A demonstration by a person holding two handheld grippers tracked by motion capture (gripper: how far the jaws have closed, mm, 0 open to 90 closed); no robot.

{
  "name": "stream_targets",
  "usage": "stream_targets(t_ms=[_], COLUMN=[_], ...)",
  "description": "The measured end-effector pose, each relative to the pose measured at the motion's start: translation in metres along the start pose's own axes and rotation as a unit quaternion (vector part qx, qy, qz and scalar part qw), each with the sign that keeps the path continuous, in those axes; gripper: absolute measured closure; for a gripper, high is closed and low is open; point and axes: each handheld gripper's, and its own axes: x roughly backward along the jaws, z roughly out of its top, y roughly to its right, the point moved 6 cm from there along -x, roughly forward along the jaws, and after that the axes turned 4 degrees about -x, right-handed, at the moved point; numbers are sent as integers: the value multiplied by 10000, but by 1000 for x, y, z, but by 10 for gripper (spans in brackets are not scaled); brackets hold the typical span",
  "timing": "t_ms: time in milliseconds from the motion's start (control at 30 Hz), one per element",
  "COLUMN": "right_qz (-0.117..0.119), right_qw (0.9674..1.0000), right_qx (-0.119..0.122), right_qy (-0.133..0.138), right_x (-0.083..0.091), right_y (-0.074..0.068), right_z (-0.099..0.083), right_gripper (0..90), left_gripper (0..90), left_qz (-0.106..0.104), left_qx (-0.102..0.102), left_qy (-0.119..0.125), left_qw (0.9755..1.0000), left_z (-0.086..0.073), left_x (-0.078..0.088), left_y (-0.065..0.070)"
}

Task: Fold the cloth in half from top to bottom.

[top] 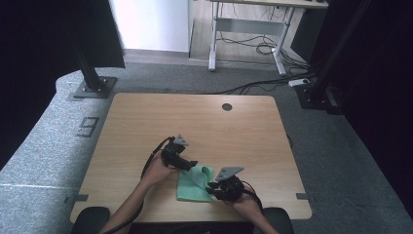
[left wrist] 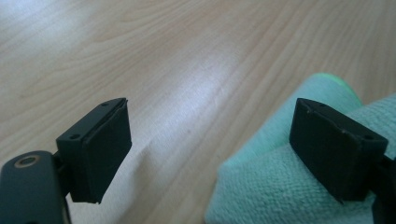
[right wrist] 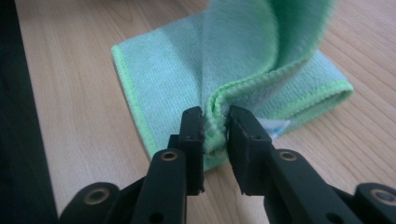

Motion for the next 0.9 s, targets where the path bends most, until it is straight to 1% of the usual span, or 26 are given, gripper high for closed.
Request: stream_targets(t_ms=[167, 267, 333, 367, 400, 467, 567, 700, 833, 900], right_qz=[-38, -80, -109, -147, -204, -238, -272, -458, -524, -597], right_qw=[9999, 9998, 9995, 9994, 9991, 9985, 9978, 9981, 9977, 9974], right_qx=[-55, -88, -130, -144, -193, -276, -381, -290, -386, -378], right_qy=[83, 185, 253, 280, 329, 401, 462, 277, 214, 123], right_x=[11, 20, 25, 27, 29, 30, 25, 8, -3, -7], right_y=[0, 2, 5, 7, 10, 14, 17, 16, 15, 13], right_z=[-3, -4, -3, -3, -1, 2, 9, 15, 16, 12], right_gripper=[628, 572, 533, 521, 498, 457, 392, 327, 302, 288], left_gripper=[134, 135, 135, 135, 135, 135, 135, 134, 134, 134], left_qz=[-129, -159, -190, -186, -182, -207, -207, -190, -135, -83], left_qx=[-6, -55, -52, -87, -96, -121, -164, -222, -217, -213], left_qy=[63, 52, 71, 71, 69, 68, 44, -57, -162, -244], left_qw=[9999, 9998, 9998, 9998, 9998, 9997, 9996, 9996, 9995, 9994], left_z=[-11, -18, -22, -24, -26, -30, -37, -48, -59, -65], left_x=[9, 16, 22, 25, 27, 31, 38, 43, 41, 38], left_y=[7, 12, 16, 19, 21, 25, 31, 37, 39, 39])
